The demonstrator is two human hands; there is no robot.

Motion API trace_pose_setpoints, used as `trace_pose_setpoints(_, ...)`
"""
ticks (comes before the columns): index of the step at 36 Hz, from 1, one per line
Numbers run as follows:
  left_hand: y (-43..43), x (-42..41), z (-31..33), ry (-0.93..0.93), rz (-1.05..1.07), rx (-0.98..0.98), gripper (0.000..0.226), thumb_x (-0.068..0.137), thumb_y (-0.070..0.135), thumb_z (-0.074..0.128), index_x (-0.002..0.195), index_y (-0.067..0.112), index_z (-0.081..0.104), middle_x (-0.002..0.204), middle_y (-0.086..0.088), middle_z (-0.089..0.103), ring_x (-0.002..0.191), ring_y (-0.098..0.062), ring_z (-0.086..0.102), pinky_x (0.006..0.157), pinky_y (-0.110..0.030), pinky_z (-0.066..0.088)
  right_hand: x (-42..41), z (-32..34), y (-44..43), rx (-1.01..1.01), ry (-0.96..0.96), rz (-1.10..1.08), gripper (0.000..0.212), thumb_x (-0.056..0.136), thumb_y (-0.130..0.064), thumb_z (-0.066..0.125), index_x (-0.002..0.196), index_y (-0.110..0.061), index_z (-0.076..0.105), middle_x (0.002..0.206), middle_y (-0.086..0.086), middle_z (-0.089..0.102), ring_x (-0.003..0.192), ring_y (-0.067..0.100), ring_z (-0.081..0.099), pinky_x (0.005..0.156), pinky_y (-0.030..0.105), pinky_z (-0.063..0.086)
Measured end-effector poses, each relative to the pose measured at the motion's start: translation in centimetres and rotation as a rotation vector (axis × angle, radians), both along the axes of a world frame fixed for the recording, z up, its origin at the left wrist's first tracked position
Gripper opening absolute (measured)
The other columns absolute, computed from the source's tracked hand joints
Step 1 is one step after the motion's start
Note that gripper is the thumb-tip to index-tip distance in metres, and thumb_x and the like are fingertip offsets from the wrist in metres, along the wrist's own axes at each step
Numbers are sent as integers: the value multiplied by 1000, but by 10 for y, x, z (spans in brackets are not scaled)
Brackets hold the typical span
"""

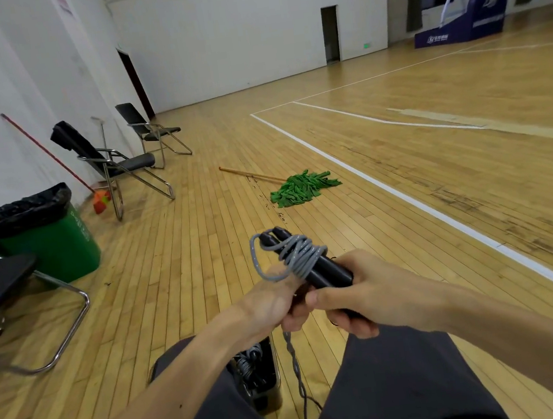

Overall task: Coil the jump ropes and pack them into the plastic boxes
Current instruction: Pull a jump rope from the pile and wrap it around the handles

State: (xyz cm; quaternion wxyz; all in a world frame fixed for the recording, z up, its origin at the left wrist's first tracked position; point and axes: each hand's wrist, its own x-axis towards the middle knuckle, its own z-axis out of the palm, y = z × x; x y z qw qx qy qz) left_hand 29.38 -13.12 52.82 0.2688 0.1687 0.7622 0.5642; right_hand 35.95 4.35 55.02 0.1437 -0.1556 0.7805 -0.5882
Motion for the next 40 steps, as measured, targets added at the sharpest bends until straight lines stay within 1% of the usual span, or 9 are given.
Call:
trace_pose_setpoints(4,1,10,5,28,-81,-15,46,105,46,32,77,12,45,54,0,33,47,-14,26,46,-23,27,-7,1,6,-21,-1,-144,16,97,-16,66,88,-2,62,62,8,60,47,16,48,45,26,39)
trace_pose_setpoints(6,0,9,2,26,-90,-26,48,104,50,33,76,14,46,55,1,34,48,-14,26,46,-23,26,-11,-1,9,-6,-15,-194,16,96,-16,68,89,-2,63,63,8,62,47,17,49,44,25,40)
trace_pose_setpoints(11,-1,9,-2,102,-104,-112,50,105,49,34,86,10,58,55,-1,46,47,-14,37,52,-28,33,-17,-10,14,31,-44,-267,19,94,-19,70,86,-3,65,65,8,65,48,16,52,46,26,42)
trace_pose_setpoints(18,-3,9,-4,153,-150,-163,31,106,35,44,110,12,65,68,-6,61,53,-13,54,56,-25,45,-23,-14,20,11,-74,-307,16,94,-17,70,97,-1,65,69,7,67,50,16,54,45,24,42)
trace_pose_setpoints(22,-6,7,-9,184,-158,-216,27,104,30,50,111,8,64,69,-2,64,62,-15,59,64,-27,49,-26,-18,24,9,-90,-323,19,94,-16,70,102,0,64,68,7,66,50,17,54,44,25,42)
trace_pose_setpoints(26,-11,4,-10,248,-115,-265,22,103,27,53,97,13,69,65,2,65,64,-11,61,66,-21,51,-32,-21,33,12,-102,-404,17,94,-14,70,102,-1,62,67,7,67,50,17,55,45,26,43)
trace_pose_setpoints(31,-10,5,-6,559,-105,-439,27,101,37,54,84,21,65,62,7,52,54,-4,48,56,-21,42,-37,-30,39,58,-157,-442,19,95,-12,69,106,1,61,64,6,65,50,16,52,44,26,42)
trace_pose_setpoints(33,-9,9,-1,703,-141,-530,29,101,41,53,80,23,61,63,10,50,55,-5,43,57,-25,39,-38,-32,39,73,-160,-439,19,95,-13,68,105,1,60,64,6,64,49,16,51,45,26,42)
trace_pose_setpoints(40,-6,20,33,1065,-259,-813,29,104,46,41,84,26,49,67,12,45,60,-3,42,63,-24,36,-40,-31,28,181,-130,-367,14,97,-16,66,97,-4,61,62,3,67,47,15,53,46,26,44)
